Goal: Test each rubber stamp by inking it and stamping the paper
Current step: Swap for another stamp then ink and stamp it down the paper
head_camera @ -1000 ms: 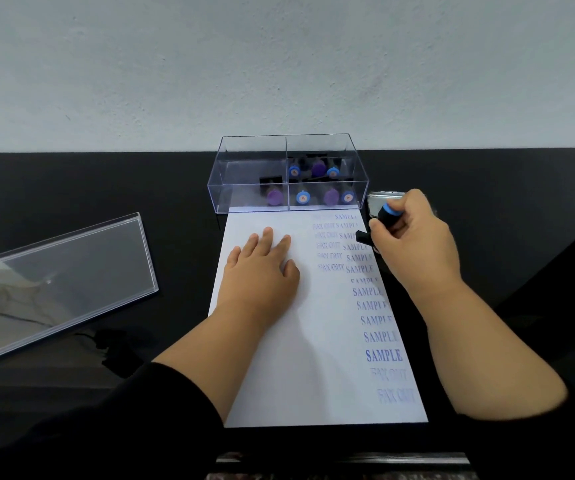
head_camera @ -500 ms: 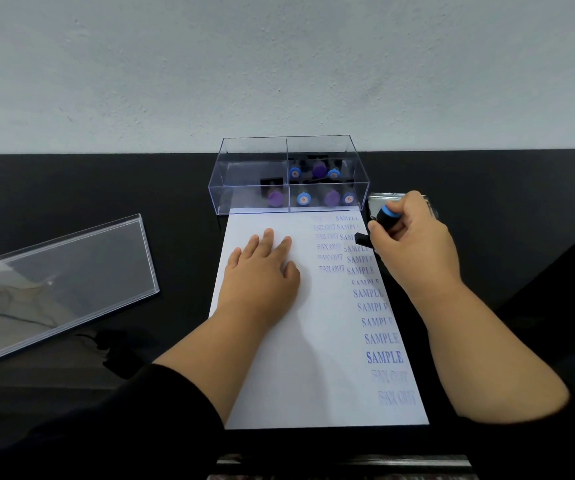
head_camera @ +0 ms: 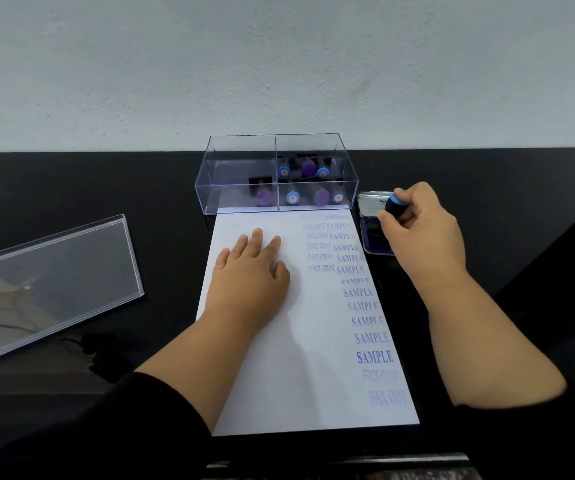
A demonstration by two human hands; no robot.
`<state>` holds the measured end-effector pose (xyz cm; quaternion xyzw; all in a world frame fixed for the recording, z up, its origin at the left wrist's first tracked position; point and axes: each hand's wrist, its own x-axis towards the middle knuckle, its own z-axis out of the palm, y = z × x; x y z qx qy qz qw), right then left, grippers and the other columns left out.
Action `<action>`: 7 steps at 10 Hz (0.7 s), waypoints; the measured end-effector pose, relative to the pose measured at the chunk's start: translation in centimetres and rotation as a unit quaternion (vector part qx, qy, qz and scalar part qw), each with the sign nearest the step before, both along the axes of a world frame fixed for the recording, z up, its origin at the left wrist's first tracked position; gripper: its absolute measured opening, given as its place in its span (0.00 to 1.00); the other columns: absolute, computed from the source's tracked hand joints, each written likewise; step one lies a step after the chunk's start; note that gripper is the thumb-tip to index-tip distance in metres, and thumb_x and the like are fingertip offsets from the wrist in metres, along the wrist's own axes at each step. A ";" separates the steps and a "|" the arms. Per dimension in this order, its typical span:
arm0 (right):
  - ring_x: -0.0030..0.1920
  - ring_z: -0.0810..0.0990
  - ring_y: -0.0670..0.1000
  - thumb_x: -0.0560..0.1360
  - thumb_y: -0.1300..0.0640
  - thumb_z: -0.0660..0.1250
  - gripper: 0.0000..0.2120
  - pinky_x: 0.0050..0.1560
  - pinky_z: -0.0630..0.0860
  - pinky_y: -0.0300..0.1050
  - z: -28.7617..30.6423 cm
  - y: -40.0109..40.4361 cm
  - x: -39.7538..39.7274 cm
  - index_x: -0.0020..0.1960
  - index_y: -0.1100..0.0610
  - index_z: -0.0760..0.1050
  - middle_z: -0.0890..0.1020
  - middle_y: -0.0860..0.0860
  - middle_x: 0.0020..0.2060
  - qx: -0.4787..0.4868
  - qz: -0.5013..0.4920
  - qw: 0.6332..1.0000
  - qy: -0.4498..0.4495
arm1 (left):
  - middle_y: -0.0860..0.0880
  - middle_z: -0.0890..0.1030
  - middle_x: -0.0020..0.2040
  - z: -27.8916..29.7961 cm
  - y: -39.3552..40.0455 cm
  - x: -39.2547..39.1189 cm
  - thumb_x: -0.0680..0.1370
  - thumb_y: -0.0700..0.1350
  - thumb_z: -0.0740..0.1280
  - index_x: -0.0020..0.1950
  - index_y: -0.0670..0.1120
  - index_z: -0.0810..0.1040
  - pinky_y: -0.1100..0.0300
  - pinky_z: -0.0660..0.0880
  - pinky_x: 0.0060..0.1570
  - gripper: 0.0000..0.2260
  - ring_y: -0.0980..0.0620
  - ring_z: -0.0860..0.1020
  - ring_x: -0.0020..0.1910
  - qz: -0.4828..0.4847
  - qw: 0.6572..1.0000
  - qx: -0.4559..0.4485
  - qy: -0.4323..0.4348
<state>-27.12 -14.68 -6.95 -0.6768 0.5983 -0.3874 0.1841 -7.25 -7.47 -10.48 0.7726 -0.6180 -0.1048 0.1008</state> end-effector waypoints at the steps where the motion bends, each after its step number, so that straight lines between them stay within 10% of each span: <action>1: 0.40 0.76 0.50 0.76 0.54 0.65 0.11 0.38 0.72 0.43 -0.1 -0.7 -0.5 0.57 0.50 0.70 0.74 0.44 0.36 -0.001 -0.016 1.000 -0.003 | 0.52 0.45 0.79 -0.1 0.0 0.0 0.82 0.50 0.47 0.78 0.55 0.50 0.56 0.40 0.73 0.23 0.53 0.44 0.77 0.000 1.000 0.000 0.000; 7: 0.45 0.77 0.54 0.78 0.55 0.63 0.10 0.40 0.74 0.47 -1.0 -2.2 0.5 0.59 0.49 0.70 0.77 0.51 0.44 0.009 -0.043 0.998 0.042 | 0.52 0.46 0.79 -0.1 -0.1 0.0 0.82 0.50 0.47 0.78 0.55 0.50 0.56 0.40 0.73 0.23 0.53 0.44 0.77 -0.003 1.000 -0.004 0.003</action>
